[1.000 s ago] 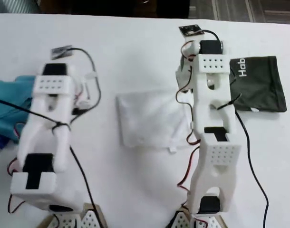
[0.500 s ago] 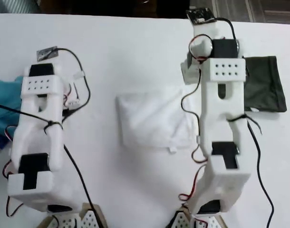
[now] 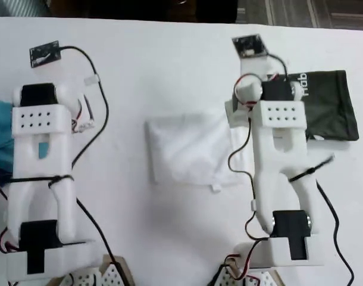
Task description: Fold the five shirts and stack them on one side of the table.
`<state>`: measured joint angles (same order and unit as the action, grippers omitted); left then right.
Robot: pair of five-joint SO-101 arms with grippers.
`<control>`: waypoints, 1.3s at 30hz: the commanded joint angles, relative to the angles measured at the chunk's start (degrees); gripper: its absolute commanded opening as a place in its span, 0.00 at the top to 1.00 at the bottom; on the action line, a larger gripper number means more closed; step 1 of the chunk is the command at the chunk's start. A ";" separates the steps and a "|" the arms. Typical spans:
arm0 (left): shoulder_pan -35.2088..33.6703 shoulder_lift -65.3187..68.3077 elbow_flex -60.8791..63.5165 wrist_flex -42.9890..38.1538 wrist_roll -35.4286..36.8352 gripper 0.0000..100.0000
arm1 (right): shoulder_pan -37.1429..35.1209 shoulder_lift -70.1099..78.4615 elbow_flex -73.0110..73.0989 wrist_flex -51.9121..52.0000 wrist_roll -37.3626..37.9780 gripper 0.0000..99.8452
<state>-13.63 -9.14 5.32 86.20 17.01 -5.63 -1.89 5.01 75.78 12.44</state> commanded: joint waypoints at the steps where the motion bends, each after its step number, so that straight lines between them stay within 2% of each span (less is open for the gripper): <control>1: -0.53 -2.55 1.19 -0.70 -0.44 0.97 | -0.04 -3.30 5.54 -7.43 0.18 0.85; 5: -0.70 -2.90 7.16 -4.22 -0.44 0.97 | -0.04 -3.30 10.64 -13.85 0.18 0.77; 13: -0.70 -2.99 12.70 -8.35 -0.53 0.97 | -0.04 -3.12 18.99 -23.87 -0.35 0.76; 17: -0.70 -2.99 12.53 -8.35 -0.53 0.97 | -0.31 1.54 18.99 -25.45 -0.44 0.76; 23: -0.70 -2.99 12.97 -8.09 -0.53 0.97 | -0.31 13.14 12.13 -22.64 -3.69 0.76; 39: -0.70 -2.99 12.44 -8.35 -0.53 0.97 | -2.68 33.01 -8.97 -4.97 -3.60 0.77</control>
<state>-13.71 -9.49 18.51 78.64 16.92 -7.21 27.91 -0.44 67.60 9.27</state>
